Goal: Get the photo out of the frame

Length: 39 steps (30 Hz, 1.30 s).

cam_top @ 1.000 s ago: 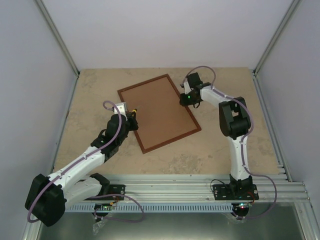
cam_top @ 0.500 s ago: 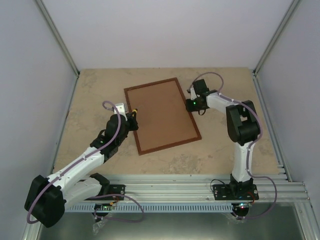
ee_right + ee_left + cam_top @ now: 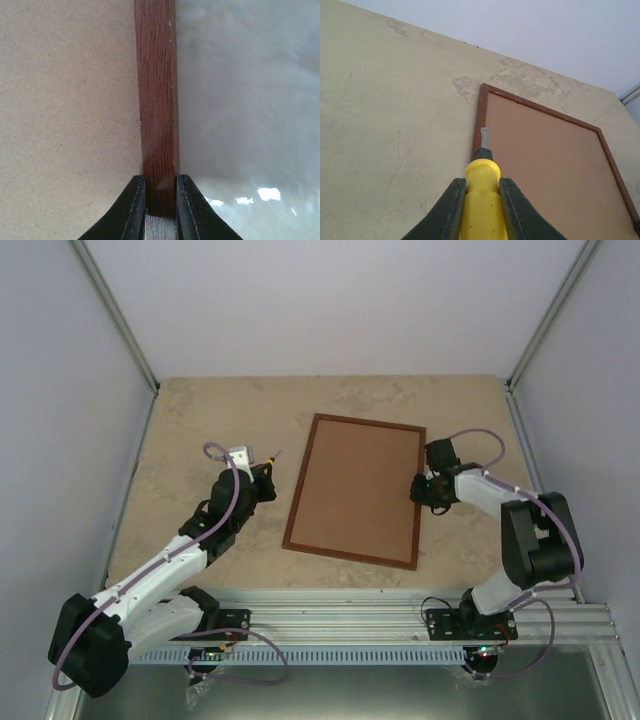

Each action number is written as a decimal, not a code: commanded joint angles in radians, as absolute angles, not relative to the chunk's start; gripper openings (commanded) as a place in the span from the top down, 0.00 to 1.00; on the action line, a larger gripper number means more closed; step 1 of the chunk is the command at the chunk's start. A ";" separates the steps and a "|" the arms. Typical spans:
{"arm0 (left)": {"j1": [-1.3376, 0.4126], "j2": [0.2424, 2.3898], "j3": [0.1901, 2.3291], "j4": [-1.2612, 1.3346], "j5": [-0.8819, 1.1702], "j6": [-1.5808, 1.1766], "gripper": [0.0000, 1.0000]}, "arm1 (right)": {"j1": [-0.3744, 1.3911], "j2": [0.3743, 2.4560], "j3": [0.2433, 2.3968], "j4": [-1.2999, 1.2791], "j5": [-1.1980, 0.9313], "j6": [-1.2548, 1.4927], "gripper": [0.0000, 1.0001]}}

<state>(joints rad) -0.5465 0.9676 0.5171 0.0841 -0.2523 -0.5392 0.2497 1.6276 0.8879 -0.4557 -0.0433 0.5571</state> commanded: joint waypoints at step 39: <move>-0.541 0.912 0.518 0.090 -0.251 -0.550 1.00 | 0.800 1.541 0.720 -0.296 -0.278 0.902 0.37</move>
<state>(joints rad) -0.5465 0.9352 0.5171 0.0807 -0.2485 -0.5400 0.7128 1.4376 0.6514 -0.3416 -0.2520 0.8211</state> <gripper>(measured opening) 0.175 0.630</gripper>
